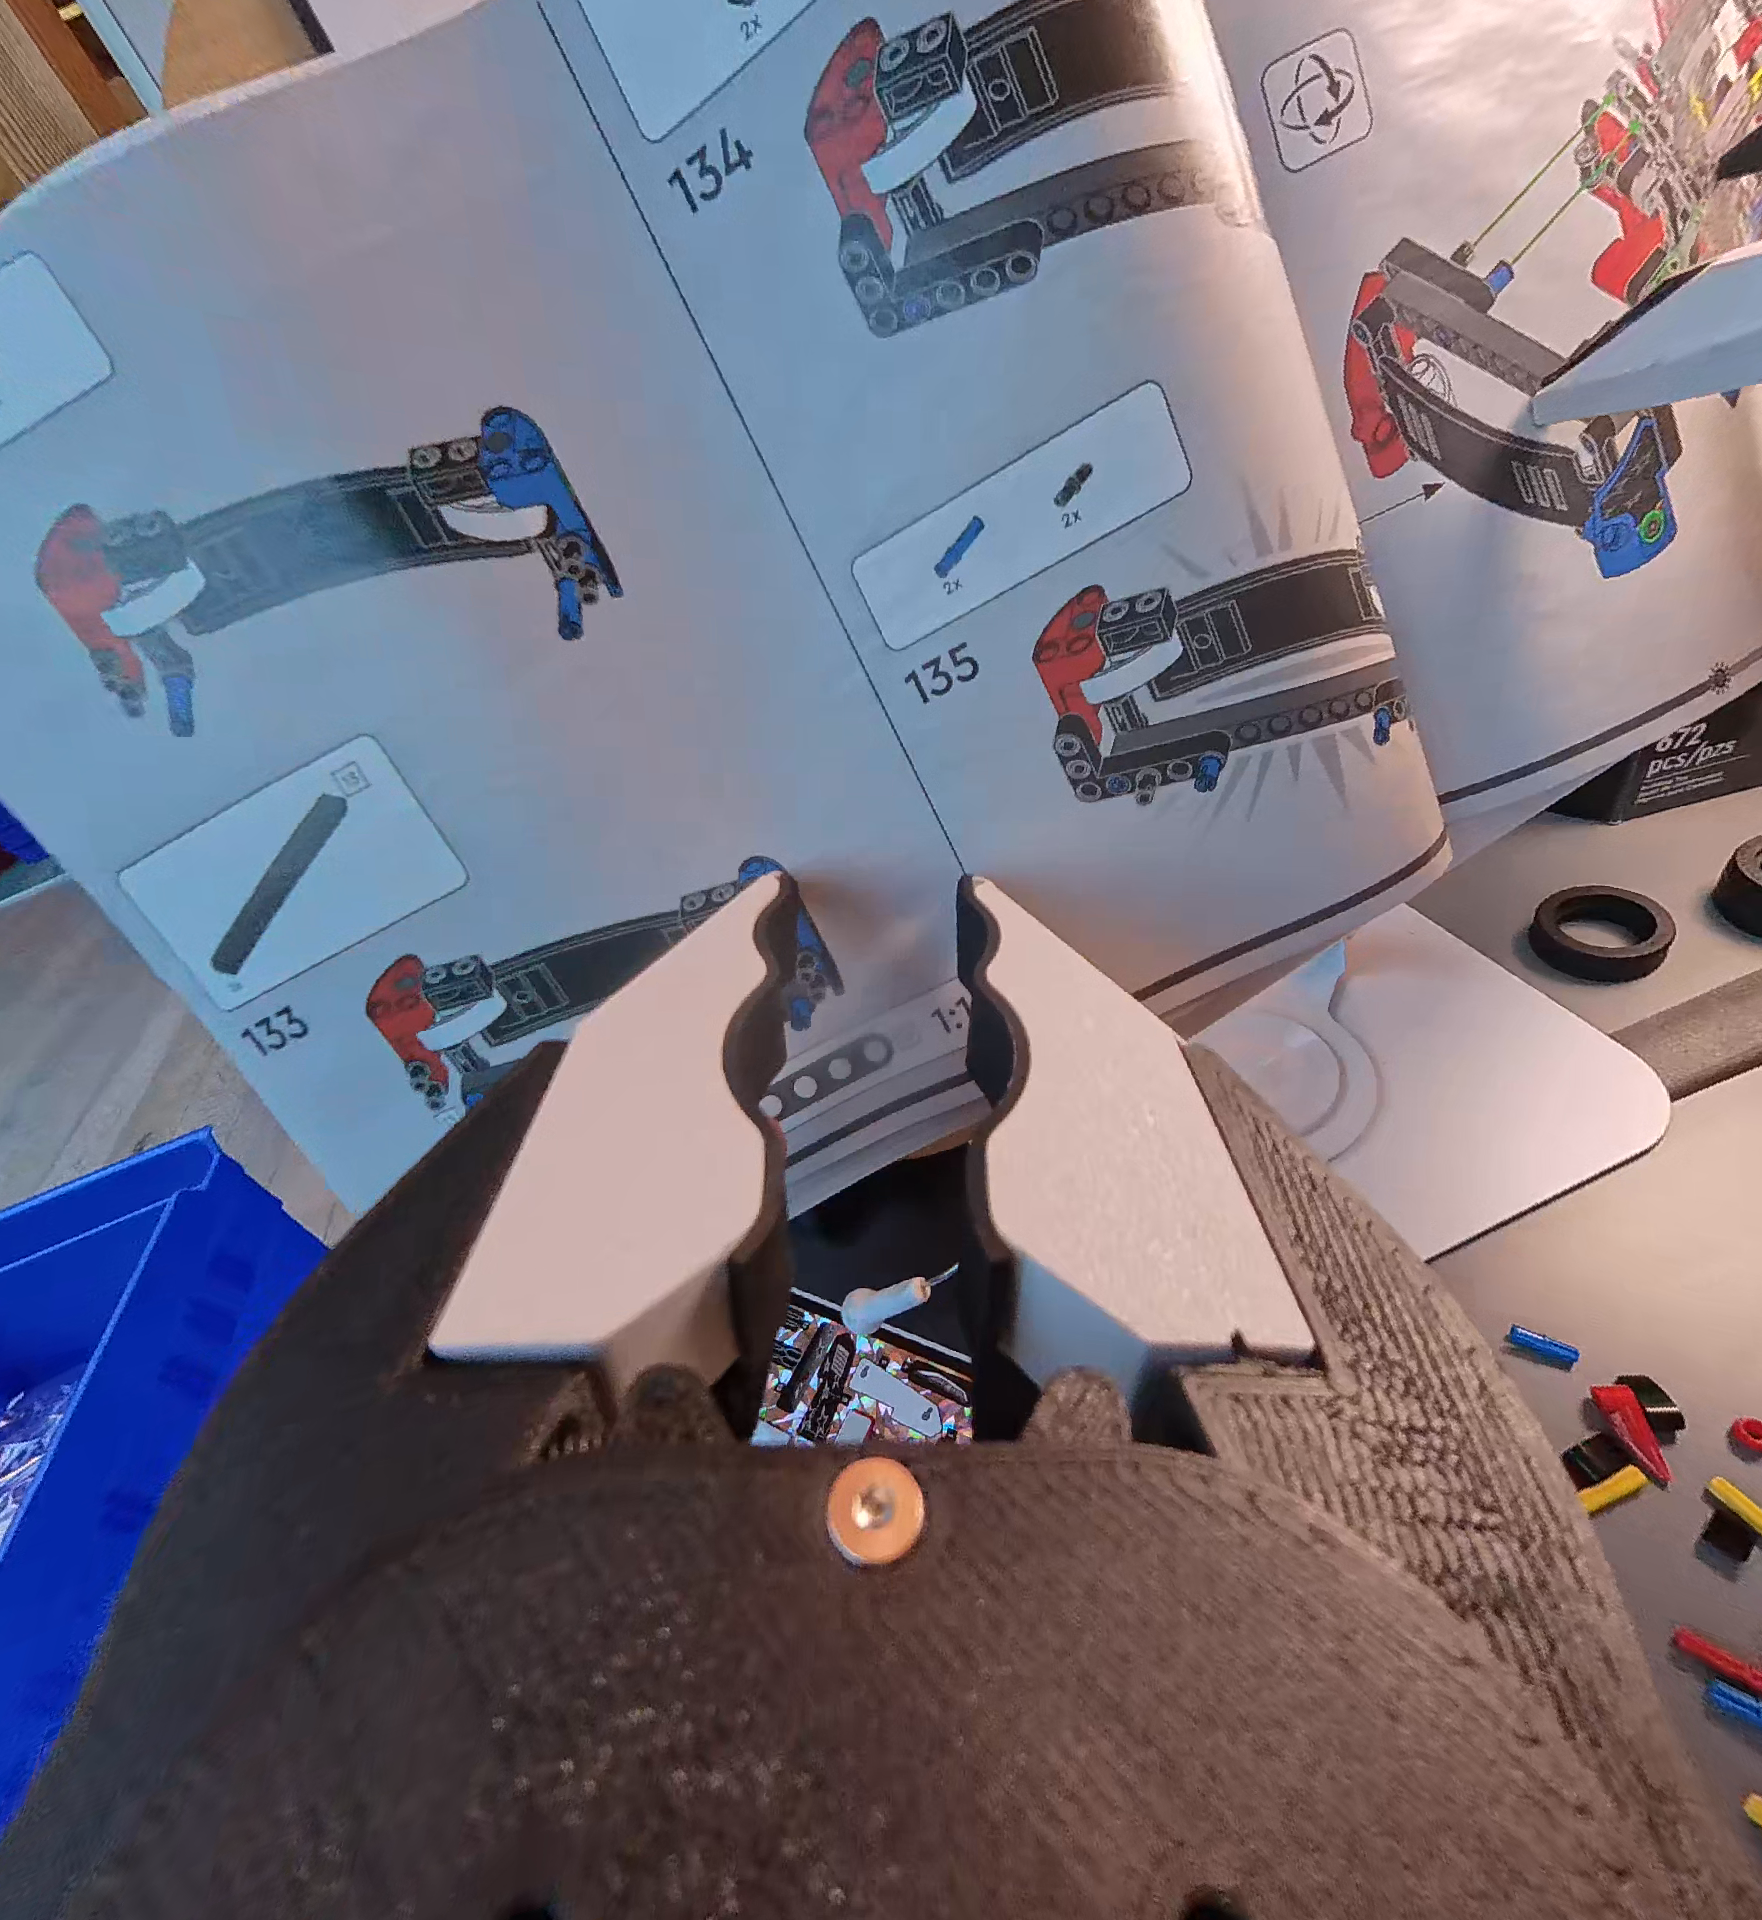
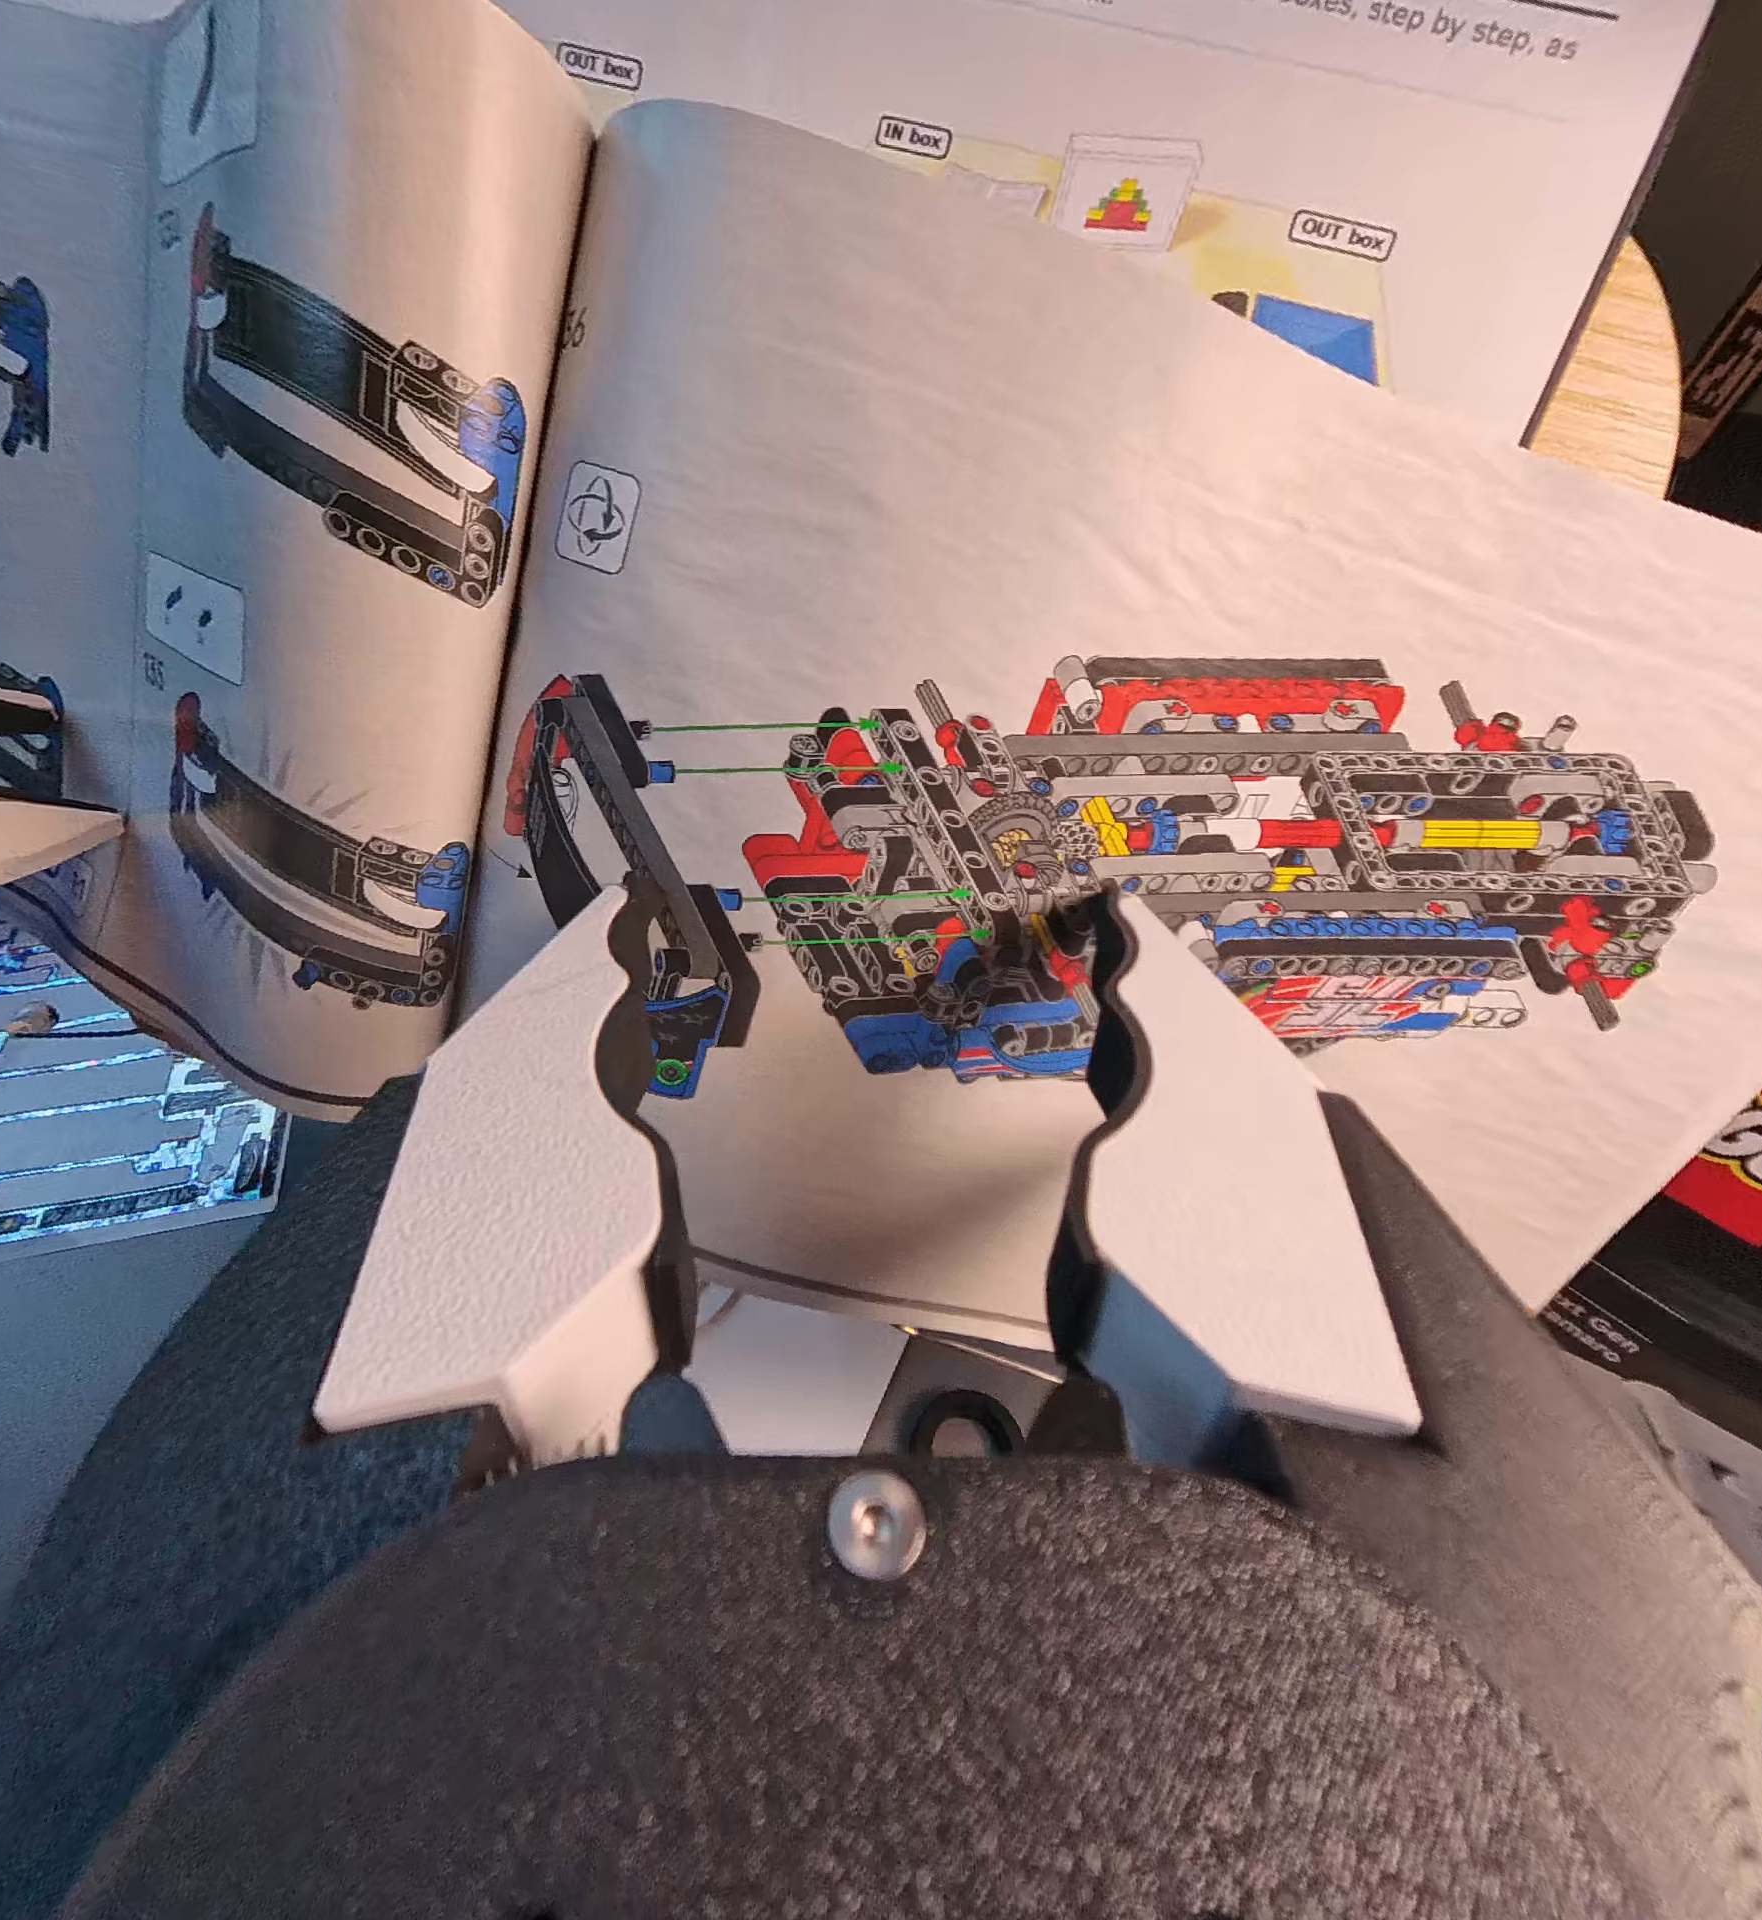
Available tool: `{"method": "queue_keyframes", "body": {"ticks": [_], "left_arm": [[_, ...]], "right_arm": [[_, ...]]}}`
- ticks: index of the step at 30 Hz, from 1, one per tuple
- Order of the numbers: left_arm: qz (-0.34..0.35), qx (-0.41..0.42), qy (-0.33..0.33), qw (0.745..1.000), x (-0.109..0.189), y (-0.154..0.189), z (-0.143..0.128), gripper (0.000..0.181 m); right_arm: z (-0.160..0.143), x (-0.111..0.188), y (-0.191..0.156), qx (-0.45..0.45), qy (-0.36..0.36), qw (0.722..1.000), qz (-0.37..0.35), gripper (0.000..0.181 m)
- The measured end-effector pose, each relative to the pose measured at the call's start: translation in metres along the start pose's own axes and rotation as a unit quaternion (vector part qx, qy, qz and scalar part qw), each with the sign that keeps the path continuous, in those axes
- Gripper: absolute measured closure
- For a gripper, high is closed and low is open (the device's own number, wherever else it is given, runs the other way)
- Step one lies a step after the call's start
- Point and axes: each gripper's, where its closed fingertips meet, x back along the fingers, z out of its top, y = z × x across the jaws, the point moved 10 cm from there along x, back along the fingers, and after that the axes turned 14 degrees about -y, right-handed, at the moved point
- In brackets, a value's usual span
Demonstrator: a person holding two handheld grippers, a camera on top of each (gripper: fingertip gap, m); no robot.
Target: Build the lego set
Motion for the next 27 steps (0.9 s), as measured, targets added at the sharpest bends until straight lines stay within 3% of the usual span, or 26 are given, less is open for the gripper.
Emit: {"method": "queue_keyframes", "body": {"ticks": [5,7,11,12,14,17,21,24,27], "left_arm": [[-0.003,0.001,0.001,1.0,0.0,0.0,0.0,0.153],[-0.004,-0.004,0.0,1.0,0.001,0.0,0.0,0.153],[-0.01,-0.006,-0.005,1.0,0.001,-0.001,-0.001,0.152],[-0.012,-0.005,-0.005,1.0,0.001,-0.001,-0.001,0.152],[-0.012,-0.004,-0.003,1.0,0.001,-0.001,-0.002,0.152],[-0.013,-0.004,-0.001,1.0,0.0,-0.001,-0.002,0.152],[-0.013,0.003,0.005,1.0,-0.001,-0.001,-0.003,0.152],[-0.012,0.004,0.004,1.0,-0.001,0.0,-0.003,0.152],[-0.013,0.003,0.002,1.0,0.0,-0.001,-0.003,0.152]], "right_arm": [[-0.002,0.006,-0.01,0.044,0.016,0.999,0.002,0.147],[-0.003,0.008,-0.007,0.06,0.022,0.998,0.001,0.152],[0.005,0.007,0.036,-0.013,0.028,1.0,0.003,0.068],[0.006,0.005,0.049,-0.03,0.026,0.999,0.006,0.056],[0.006,-0.004,0.065,-0.052,0.006,0.998,0.046,0.044],[0.007,-0.012,0.055,-0.011,-0.037,0.998,0.045,0.029],[0.004,-0.008,0.044,-0.002,-0.03,0.999,0.029,0.038],[0.002,0.001,0.042,-0.009,-0.008,1.0,0.025,0.063],[0.002,0.012,0.036,-0.005,0.007,0.999,0.032,0.071]]}}
